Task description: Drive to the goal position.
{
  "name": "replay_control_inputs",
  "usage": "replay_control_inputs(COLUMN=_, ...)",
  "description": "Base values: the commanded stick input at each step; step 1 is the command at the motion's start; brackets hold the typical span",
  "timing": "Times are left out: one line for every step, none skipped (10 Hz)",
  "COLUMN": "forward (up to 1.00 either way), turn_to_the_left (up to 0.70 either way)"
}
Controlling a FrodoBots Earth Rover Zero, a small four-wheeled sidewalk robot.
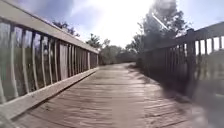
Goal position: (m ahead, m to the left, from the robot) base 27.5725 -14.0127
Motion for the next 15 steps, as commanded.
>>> replay_control_inputs(forward=0.85, turn_to_the_left=0.00)
replay_control_inputs(forward=0.85, turn_to_the_left=0.00)
replay_control_inputs(forward=0.85, turn_to_the_left=0.00)
replay_control_inputs(forward=0.85, turn_to_the_left=0.00)
replay_control_inputs(forward=0.85, turn_to_the_left=0.00)
replay_control_inputs(forward=0.85, turn_to_the_left=0.00)
replay_control_inputs(forward=0.85, turn_to_the_left=0.00)
replay_control_inputs(forward=0.85, turn_to_the_left=0.00)
replay_control_inputs(forward=0.85, turn_to_the_left=0.00)
replay_control_inputs(forward=0.85, turn_to_the_left=0.00)
replay_control_inputs(forward=0.85, turn_to_the_left=0.00)
replay_control_inputs(forward=0.85, turn_to_the_left=-0.13)
replay_control_inputs(forward=0.85, turn_to_the_left=-0.32)
replay_control_inputs(forward=0.85, turn_to_the_left=-0.34)
replay_control_inputs(forward=0.85, turn_to_the_left=-0.13)
